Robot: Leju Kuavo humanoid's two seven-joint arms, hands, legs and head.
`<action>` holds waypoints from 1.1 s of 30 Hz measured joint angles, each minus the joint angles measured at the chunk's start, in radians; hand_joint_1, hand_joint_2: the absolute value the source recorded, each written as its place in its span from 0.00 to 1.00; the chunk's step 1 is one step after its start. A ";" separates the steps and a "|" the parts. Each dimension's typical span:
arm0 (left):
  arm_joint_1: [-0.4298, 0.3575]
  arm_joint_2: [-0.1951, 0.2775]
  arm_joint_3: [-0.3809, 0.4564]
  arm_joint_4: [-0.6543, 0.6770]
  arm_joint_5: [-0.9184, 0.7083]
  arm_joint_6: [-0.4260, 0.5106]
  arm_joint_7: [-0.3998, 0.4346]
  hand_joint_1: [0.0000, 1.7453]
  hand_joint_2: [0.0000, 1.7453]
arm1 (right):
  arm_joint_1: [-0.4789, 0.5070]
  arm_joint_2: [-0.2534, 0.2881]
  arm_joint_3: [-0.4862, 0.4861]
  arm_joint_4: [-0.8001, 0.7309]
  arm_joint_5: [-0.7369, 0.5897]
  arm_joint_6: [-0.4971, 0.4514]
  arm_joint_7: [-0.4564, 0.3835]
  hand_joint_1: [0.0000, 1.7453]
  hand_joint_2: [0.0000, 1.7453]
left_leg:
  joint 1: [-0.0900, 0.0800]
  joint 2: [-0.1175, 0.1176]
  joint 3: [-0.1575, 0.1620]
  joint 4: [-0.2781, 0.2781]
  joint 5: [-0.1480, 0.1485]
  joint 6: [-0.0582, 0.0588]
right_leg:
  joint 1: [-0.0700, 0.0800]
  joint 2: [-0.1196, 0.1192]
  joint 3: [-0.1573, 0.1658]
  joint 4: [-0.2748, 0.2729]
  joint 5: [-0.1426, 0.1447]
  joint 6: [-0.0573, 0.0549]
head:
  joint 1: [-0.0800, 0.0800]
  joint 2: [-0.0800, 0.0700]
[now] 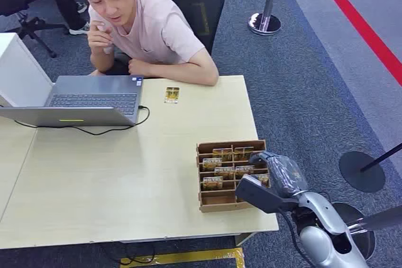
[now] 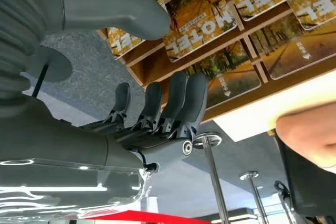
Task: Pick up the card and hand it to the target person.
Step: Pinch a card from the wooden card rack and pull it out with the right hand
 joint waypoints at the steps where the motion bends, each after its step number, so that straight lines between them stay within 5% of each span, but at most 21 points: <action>1: 0.000 0.000 0.000 0.000 0.000 0.000 0.000 0.00 0.00 | 0.000 0.000 0.000 0.001 0.000 0.000 0.001 0.52 1.00 | 0.000 0.000 0.000 0.000 0.000 0.000 | 0.000 0.000 0.000 0.000 0.000 0.000 | 0.000 0.000; 33: 0.000 0.000 0.001 0.000 0.000 0.009 -0.002 0.00 0.00 | 0.001 0.002 -0.003 0.050 0.005 -0.007 0.006 0.55 1.00 | 0.000 0.000 0.000 0.000 0.000 0.000 | 0.000 0.000 0.000 0.000 0.000 0.000 | 0.000 0.000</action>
